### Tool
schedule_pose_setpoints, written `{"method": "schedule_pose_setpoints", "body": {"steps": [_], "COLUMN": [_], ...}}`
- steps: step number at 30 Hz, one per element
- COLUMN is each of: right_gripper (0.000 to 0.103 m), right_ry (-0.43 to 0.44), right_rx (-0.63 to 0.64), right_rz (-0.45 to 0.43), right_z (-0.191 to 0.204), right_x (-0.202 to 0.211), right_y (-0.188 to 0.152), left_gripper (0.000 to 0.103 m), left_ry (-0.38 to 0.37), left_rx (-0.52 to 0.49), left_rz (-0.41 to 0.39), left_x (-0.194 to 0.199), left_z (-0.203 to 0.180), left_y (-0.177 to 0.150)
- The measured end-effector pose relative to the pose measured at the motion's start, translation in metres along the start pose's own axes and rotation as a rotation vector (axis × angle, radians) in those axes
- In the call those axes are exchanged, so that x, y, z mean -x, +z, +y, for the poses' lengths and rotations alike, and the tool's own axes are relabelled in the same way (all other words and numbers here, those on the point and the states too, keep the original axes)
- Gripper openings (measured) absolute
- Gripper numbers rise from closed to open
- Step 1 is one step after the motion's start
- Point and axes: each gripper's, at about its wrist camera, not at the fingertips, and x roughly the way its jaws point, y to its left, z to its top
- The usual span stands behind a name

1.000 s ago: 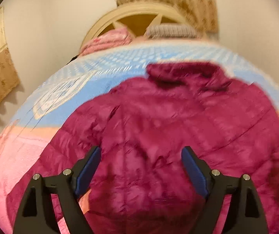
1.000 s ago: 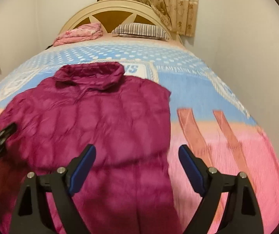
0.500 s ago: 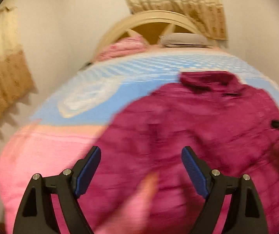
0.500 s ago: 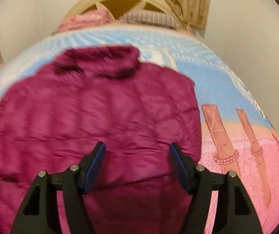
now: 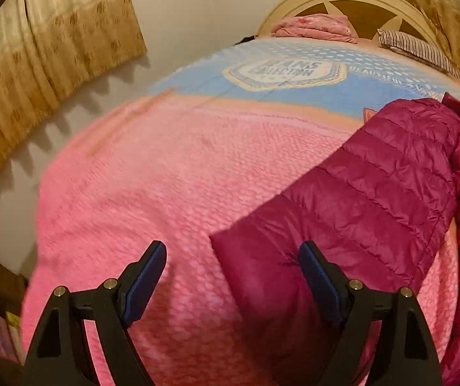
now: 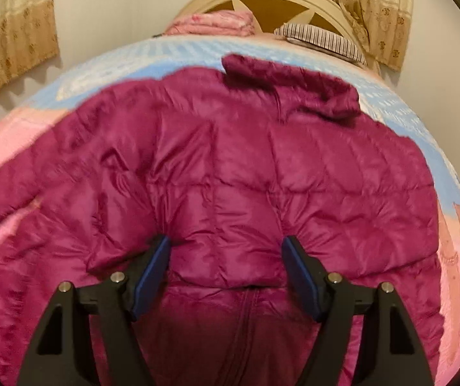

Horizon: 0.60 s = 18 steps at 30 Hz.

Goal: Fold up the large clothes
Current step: 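Grasp the other sleeve cuff with the left gripper and lift it, then fold the held sleeve over the jacket body and release with the left gripper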

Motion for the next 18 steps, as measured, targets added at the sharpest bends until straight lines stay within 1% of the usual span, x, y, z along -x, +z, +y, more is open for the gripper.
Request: {"method": "schedule_pose_setpoints", "body": {"steps": [4, 6, 9, 10, 11, 14, 17, 18], "right_gripper": [0.078, 0.079, 0.08, 0.081, 0.081, 0.083, 0.084, 0.085], "right_ry": [-0.027, -0.036, -0.044, -0.045, -0.045, -0.049, -0.061, -0.064], "right_rx": [0.012, 0.016, 0.015, 0.013, 0.01, 0.004, 0.007, 0.008], "right_rz": [0.008, 0.01, 0.004, 0.001, -0.001, -0.004, -0.008, -0.009], "right_z": [0.001, 0.003, 0.003, 0.003, 0.003, 0.003, 0.003, 0.003], "right_x": [-0.004, -0.006, -0.006, -0.006, -0.006, -0.003, -0.004, -0.004], "right_y": [-0.003, -0.001, 0.0, -0.001, -0.001, -0.003, -0.003, -0.003], "left_gripper": [0.085, 0.085, 0.084, 0.079, 0.07, 0.065, 0.064, 0.061], "left_ry": [-0.053, -0.093, -0.122, -0.132, -0.147, -0.178, -0.219, -0.221], "left_rx": [0.033, 0.062, 0.068, 0.068, 0.067, 0.079, 0.11, 0.106], "left_rz": [0.027, 0.046, 0.056, 0.058, 0.063, 0.084, 0.1, 0.095], "left_x": [-0.006, -0.007, -0.007, -0.006, -0.004, 0.005, 0.013, 0.016], "left_z": [-0.01, -0.014, -0.016, -0.015, -0.016, -0.008, -0.001, -0.001], "left_y": [0.004, 0.005, 0.005, 0.004, 0.004, -0.001, -0.007, -0.008]}}
